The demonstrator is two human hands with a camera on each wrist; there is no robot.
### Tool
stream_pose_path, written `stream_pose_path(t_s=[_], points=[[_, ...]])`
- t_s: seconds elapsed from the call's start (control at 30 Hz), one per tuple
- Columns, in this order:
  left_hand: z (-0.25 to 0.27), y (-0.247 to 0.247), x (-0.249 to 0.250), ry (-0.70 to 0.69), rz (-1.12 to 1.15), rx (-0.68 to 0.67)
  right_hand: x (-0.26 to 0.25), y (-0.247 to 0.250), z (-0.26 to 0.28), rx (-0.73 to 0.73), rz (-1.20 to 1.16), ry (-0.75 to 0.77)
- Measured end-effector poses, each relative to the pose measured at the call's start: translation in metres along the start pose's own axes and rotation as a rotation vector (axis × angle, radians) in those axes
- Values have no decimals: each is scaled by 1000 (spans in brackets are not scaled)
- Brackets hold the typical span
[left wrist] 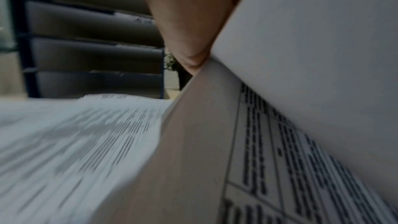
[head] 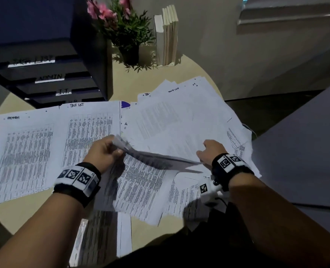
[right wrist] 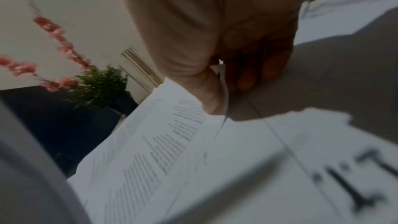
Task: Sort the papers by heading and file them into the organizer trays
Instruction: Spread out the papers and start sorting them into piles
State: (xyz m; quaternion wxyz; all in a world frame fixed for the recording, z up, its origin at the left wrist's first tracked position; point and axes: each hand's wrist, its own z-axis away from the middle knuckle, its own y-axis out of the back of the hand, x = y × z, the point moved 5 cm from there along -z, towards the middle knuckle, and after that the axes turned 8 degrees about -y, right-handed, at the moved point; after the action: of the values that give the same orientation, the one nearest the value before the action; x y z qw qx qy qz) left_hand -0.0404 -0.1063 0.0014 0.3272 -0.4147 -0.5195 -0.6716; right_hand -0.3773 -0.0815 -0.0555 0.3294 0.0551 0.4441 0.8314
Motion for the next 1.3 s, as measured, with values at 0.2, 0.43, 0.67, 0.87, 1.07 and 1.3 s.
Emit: stream_pose_path(t_s=[0.2,0.43,0.67,0.87,1.07,1.3], points=[[-8,-28,69,-530,-711,-97,-43,94,53,405,-136,599],[-16,-23,91,-664,-805,42,-72,117,105,350,-177,1005],[14,62,42,-430,-480,496,-32,44,9,68,1,458],[31,105,-4,-28,-284,790,-43,-29,28,-35,441,517],[32,116,-18,131,-218,786,-52,-3,15,115,338,607],[44,129,-26,192,-71,860,-60,-23,33,-21,785,389]])
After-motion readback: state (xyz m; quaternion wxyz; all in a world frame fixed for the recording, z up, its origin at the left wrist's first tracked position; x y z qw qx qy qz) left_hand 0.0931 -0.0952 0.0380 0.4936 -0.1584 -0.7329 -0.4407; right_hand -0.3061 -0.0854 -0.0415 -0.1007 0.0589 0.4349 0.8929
